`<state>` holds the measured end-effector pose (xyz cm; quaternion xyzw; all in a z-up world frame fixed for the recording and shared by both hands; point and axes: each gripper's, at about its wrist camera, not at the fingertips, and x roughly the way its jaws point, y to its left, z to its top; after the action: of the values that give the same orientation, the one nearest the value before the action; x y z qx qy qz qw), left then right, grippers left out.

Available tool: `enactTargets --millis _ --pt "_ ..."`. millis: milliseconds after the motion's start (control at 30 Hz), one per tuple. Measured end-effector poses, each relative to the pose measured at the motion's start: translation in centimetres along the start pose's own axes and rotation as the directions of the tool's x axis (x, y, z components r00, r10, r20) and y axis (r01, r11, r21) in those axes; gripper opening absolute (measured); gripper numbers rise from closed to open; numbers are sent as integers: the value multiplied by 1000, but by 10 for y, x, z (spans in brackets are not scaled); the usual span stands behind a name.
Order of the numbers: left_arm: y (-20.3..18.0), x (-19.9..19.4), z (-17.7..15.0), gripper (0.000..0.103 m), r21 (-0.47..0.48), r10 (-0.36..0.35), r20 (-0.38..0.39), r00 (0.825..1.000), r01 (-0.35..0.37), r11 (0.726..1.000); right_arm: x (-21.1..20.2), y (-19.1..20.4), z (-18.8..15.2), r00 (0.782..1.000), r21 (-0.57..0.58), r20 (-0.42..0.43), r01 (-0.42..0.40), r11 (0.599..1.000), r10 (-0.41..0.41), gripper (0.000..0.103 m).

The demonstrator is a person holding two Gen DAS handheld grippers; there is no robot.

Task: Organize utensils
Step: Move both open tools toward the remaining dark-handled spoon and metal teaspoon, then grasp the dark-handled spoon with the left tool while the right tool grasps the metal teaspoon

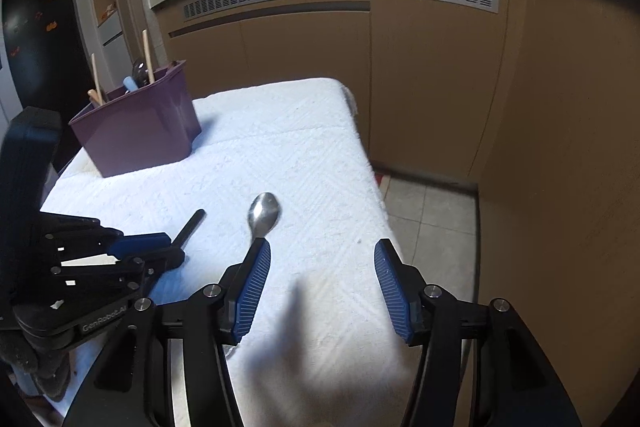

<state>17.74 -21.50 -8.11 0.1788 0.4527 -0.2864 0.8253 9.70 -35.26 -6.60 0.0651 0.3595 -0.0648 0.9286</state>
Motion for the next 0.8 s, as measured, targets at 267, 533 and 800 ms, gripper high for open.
enactTargets --millis 267,533,800 --pt "59 -33 -37 6 -81 95 31 995 -92 992 30 25 14 987 -23 -111 -121 992 117 58" --pt "61 -48 -53 16 -77 -28 13 1000 29 997 83 45 31 982 -93 -179 -73 993 56 55" --pt "28 -42 -52 47 7 -115 -35 993 116 993 77 60 22 986 -179 -166 -26 983 -5 29"
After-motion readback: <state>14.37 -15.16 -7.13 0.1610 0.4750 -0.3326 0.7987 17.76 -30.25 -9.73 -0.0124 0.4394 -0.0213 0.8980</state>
